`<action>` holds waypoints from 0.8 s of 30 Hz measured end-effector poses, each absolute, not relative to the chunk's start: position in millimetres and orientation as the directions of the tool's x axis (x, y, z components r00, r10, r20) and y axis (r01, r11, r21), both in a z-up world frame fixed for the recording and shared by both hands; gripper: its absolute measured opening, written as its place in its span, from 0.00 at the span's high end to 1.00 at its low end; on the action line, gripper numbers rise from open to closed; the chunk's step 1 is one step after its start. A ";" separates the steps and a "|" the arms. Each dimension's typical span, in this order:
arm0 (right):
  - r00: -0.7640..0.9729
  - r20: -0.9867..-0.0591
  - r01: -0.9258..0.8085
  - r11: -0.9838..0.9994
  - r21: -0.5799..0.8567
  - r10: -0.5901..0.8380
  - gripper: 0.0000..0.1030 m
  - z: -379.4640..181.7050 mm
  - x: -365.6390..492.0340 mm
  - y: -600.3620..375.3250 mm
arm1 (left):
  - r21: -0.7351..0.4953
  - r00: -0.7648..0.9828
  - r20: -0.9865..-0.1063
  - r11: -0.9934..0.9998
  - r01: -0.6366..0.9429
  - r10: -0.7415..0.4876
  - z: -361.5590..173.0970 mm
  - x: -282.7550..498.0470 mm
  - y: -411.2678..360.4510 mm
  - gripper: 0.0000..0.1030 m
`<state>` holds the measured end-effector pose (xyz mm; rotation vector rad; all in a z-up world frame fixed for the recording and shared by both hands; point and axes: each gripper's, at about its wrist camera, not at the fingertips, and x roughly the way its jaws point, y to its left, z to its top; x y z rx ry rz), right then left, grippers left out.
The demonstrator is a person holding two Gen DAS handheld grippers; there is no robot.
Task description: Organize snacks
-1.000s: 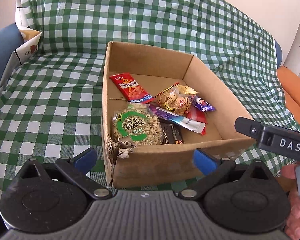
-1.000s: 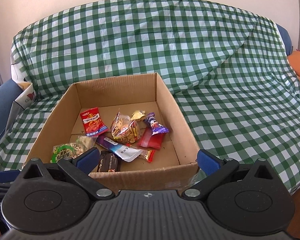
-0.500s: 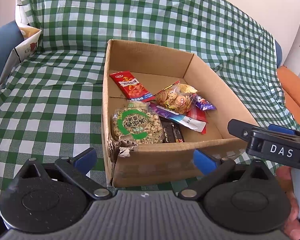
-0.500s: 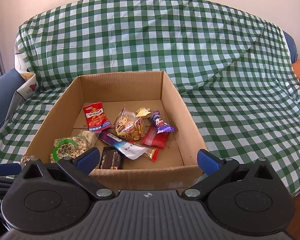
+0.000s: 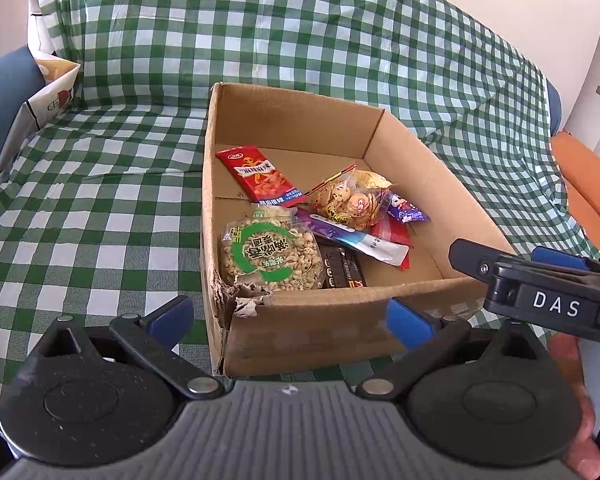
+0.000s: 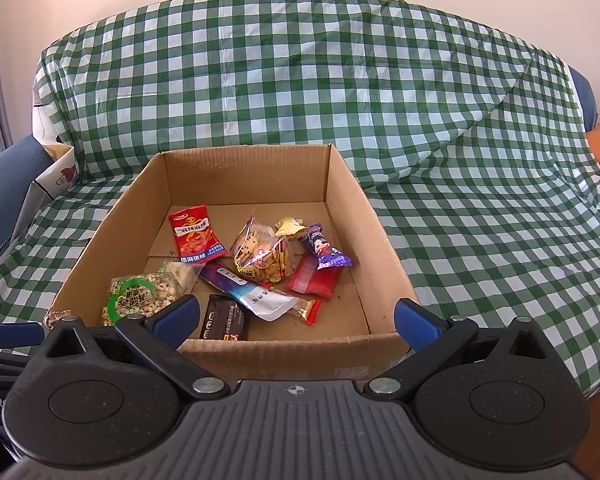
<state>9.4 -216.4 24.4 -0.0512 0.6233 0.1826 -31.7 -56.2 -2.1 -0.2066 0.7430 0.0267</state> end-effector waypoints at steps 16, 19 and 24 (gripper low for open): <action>0.798 -0.580 -0.195 0.981 0.007 0.163 0.01 25.6 9.6 -215.2 | -0.175 0.740 -0.670 0.981 -0.088 -0.053 -2.0 -32.1 -59.3 0.00; 0.798 -0.580 -0.193 0.981 0.007 0.161 0.01 25.6 8.8 -214.9 | -0.176 0.740 -0.670 0.981 -0.087 -0.055 -2.2 -32.1 -59.1 0.00; 0.799 -0.580 -0.193 0.981 0.007 0.161 0.01 25.6 8.7 -214.7 | -0.176 0.741 -0.669 0.981 -0.086 -0.055 -2.1 -32.2 -59.4 0.00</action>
